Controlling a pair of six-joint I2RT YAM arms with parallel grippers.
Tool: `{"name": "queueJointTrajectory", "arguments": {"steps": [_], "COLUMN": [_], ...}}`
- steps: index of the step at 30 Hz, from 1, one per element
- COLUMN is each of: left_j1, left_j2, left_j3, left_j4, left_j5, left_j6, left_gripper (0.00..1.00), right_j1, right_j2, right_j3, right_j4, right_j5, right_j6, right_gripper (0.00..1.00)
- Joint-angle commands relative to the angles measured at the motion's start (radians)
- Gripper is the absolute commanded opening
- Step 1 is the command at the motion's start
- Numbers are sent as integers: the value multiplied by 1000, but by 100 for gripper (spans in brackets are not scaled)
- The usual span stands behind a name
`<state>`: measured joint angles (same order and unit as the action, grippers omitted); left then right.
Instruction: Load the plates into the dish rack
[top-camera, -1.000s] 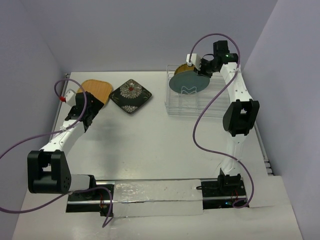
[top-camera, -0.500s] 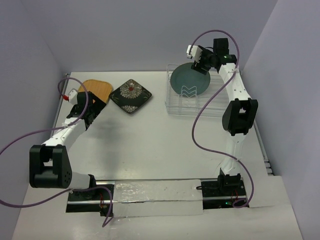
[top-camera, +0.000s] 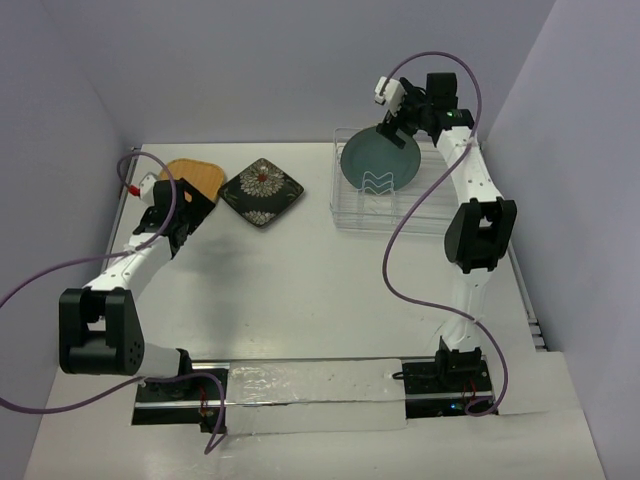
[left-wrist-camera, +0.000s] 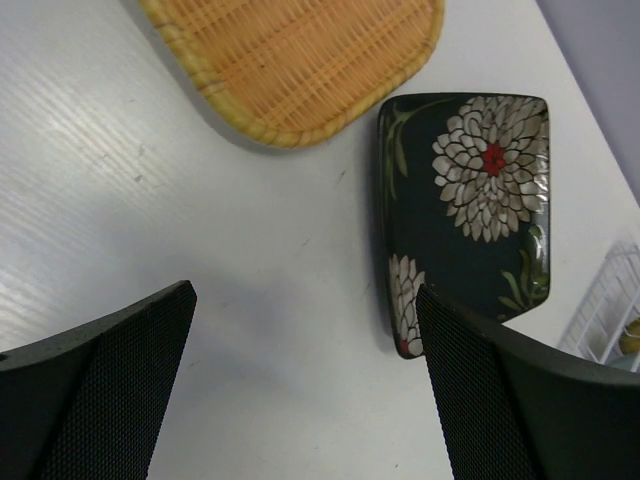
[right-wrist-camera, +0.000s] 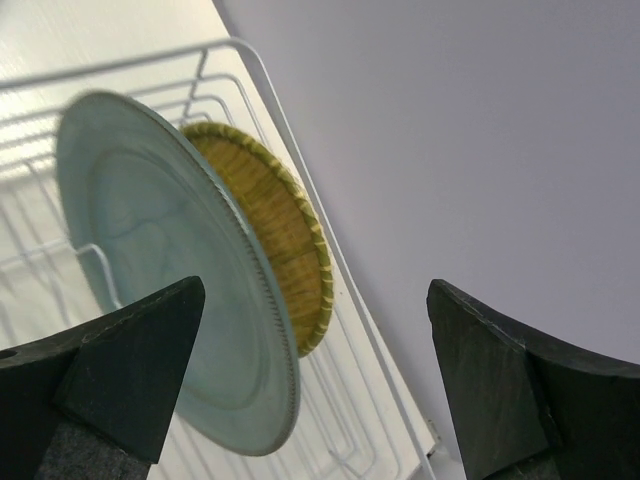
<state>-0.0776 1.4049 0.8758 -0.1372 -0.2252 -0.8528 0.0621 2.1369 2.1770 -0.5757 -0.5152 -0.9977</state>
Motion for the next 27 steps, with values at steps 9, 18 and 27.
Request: {"name": "queueJointTrajectory", "arguments": {"steps": [9, 18, 27], "left_j1": [-14, -63, -80], "left_j2": [288, 515, 581], "left_j3": [112, 280, 275], "left_j4": [362, 411, 387], "left_j5": [288, 329, 274], "left_j6": [-106, -163, -178], "left_gripper": [99, 96, 91], "right_j1": [77, 111, 120], "right_j2": [-365, -538, -660], "right_j3": [-210, -583, -841], "right_j4": [344, 579, 633], "right_j5": [41, 128, 239], "right_j6": [895, 1354, 1404], "right_gripper": [100, 100, 100]}}
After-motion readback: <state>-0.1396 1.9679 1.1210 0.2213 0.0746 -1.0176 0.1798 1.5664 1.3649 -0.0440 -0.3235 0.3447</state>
